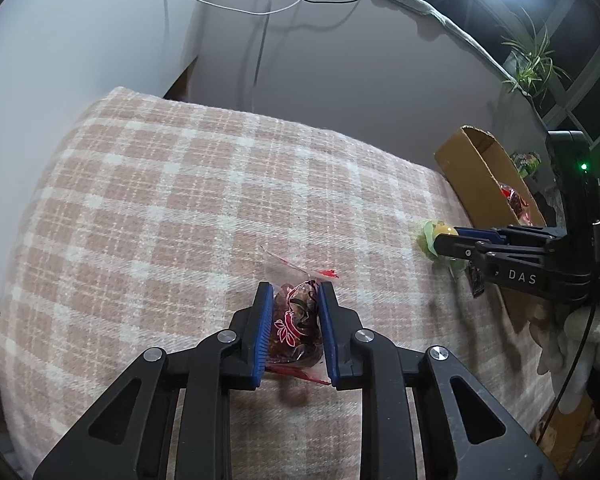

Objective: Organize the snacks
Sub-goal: 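Carry the red chocolate packet and yellow ball candy over the cardboard box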

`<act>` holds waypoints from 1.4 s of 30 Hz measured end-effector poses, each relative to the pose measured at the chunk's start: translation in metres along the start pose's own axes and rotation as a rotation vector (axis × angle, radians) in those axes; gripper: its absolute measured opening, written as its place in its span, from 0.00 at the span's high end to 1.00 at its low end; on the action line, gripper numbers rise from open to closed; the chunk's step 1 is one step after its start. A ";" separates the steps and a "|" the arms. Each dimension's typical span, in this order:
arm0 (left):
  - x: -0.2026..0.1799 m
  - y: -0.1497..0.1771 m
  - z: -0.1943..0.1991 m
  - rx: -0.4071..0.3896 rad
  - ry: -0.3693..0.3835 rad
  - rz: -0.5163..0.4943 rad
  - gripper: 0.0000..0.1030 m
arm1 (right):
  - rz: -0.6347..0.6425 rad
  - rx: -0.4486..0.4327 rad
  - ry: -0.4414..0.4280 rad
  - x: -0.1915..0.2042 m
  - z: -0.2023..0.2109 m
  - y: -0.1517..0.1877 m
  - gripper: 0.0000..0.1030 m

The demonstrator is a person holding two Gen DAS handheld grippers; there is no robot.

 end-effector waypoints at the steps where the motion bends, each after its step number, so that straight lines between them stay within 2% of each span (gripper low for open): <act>1: 0.001 0.000 0.001 -0.002 -0.001 0.004 0.80 | -0.001 -0.007 -0.007 0.001 0.003 0.000 0.72; 11: -0.005 -0.008 0.021 -0.032 0.024 0.030 0.80 | -0.002 -0.075 -0.066 0.013 0.046 -0.003 0.72; 20: -0.030 -0.029 0.039 -0.075 0.058 0.007 0.80 | -0.037 -0.146 -0.112 -0.005 0.102 -0.012 0.72; 28: -0.067 -0.052 0.042 -0.097 0.106 -0.017 0.80 | -0.078 -0.191 -0.059 -0.050 0.136 -0.013 0.72; 42: -0.175 -0.089 0.020 -0.093 0.173 -0.206 0.80 | -0.195 -0.221 0.045 -0.155 0.158 0.002 0.72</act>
Point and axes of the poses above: each gripper's, at about its wrist camera, not at the fingertips, and z roughly against the way its jaws point, x to its left, y to its underside, the point moved 10 cm from there along -z, roughly the way its jaws point, and after that the axes turned 6 degrees about -y, right-handed, at the moved point
